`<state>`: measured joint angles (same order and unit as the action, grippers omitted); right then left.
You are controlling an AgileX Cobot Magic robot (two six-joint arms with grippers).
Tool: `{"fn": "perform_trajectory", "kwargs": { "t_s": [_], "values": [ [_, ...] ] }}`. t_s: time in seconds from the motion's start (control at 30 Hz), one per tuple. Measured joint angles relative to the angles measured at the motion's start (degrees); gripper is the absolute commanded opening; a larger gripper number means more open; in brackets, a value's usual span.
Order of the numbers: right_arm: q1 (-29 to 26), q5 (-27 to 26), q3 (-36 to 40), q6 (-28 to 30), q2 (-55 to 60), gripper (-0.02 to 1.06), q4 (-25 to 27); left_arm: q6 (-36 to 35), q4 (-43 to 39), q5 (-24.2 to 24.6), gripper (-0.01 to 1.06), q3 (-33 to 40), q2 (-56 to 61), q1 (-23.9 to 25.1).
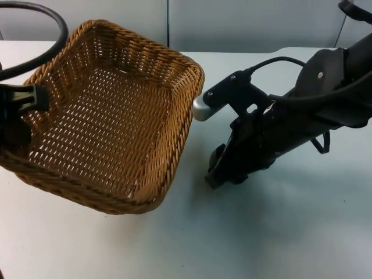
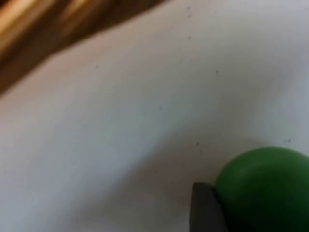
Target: Pick up the basket with the left hand and place the ball into the basket with the right hand.
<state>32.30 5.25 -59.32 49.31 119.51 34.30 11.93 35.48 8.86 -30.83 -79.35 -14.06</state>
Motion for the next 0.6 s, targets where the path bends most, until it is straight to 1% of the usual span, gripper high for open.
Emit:
{"fn": "perform_trajectory", "kwargs": {
  "t_s": [0.1, 0.2, 0.33, 0.37, 0.4, 0.47, 0.53, 0.6],
  "values": [
    [0.0, -0.72, 0.0, 0.0, -0.96, 0.0, 0.1, 0.0, 0.0, 0.0, 0.0, 0.0, 0.0, 0.0],
    [-1.22, -1.56, 0.0, 0.0, -3.99, 0.0, 0.12, 0.0, 0.11, 0.0, 0.0, 0.0, 0.0, 0.0],
    [-7.54, -2.84, 0.0, -2.28, -10.69, 0.0, 0.12, 0.0, 0.22, 0.0, 0.0, 0.0, 0.0, 0.0],
    [-7.54, -2.84, 0.0, -2.28, -10.69, 0.0, 0.12, 0.0, 0.22, 0.0, 0.0, 0.0, 0.0, 0.0],
    [-10.4, -3.23, 0.0, -3.21, -13.35, 0.0, 0.12, 0.0, 0.22, 0.0, 0.0, 0.0, 0.0, 0.0],
    [-12.83, -3.23, 0.0, -3.91, -16.87, 0.0, 0.22, 0.0, 0.22, 0.0, 0.0, 0.0, 0.0, 0.0],
    [-13.42, -2.56, 0.0, -4.01, -18.28, 0.0, 0.22, 0.0, 0.22, 0.0, 0.0, 0.0, 0.0, 0.0],
    [-13.31, 0.26, 0.0, -2.31, -21.34, 0.0, 0.22, 0.0, 0.34, 0.54, 0.0, 0.0, 0.0, 0.0]
  ]
}}
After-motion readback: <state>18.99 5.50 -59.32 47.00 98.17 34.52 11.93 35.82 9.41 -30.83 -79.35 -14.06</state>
